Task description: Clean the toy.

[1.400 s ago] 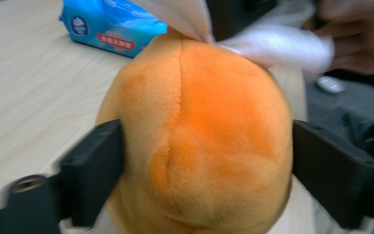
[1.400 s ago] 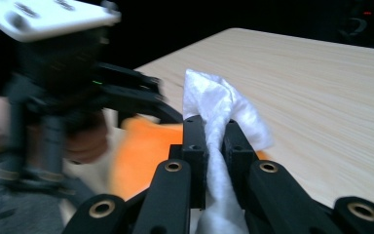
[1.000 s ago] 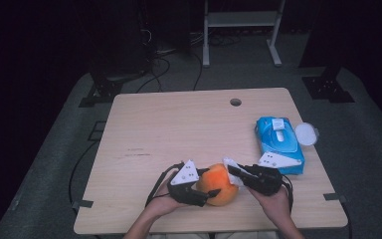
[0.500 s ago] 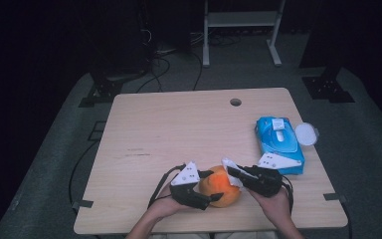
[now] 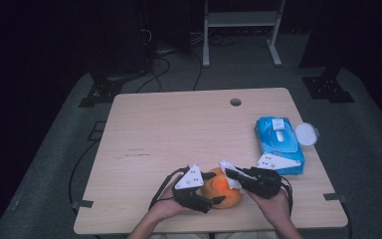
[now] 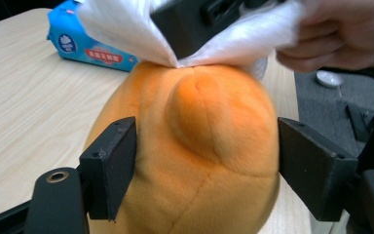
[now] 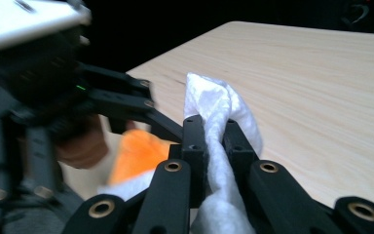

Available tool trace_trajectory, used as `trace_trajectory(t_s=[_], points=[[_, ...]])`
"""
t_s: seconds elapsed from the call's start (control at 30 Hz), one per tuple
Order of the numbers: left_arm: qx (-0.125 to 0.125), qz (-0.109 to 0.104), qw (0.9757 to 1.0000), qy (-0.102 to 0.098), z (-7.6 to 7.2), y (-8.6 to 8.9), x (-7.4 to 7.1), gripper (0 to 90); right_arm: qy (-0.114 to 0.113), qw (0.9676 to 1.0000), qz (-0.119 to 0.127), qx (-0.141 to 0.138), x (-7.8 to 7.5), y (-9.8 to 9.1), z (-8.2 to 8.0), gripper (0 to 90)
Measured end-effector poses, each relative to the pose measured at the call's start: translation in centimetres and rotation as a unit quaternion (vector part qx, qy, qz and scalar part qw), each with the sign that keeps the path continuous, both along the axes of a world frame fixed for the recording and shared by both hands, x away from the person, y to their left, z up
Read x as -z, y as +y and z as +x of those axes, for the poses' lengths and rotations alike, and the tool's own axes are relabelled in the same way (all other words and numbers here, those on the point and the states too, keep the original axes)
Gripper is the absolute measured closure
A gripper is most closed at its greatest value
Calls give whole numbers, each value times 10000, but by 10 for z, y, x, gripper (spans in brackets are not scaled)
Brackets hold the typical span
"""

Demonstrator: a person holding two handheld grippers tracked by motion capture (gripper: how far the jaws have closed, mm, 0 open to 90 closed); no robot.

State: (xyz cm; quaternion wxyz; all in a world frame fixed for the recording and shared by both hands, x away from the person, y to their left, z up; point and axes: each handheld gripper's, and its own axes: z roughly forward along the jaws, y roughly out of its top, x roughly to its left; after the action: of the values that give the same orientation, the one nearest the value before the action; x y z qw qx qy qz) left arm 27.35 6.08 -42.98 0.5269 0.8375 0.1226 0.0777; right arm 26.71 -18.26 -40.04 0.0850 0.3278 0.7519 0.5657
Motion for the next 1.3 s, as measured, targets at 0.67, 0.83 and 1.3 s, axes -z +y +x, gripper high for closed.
trace_trajectory(t_s=[0.67,0.83,1.3], points=[[240,170,9995,65,2,5,0,297,26,9997,-65,225,2,-10,6,822],[350,322,9988,-85,-4,4,-1,297,-201,9993,-300,-116,-3,10,-4,822],[21,-24,9997,262,14,25,-1,294,118,9996,154,189,6,-19,10,823]])
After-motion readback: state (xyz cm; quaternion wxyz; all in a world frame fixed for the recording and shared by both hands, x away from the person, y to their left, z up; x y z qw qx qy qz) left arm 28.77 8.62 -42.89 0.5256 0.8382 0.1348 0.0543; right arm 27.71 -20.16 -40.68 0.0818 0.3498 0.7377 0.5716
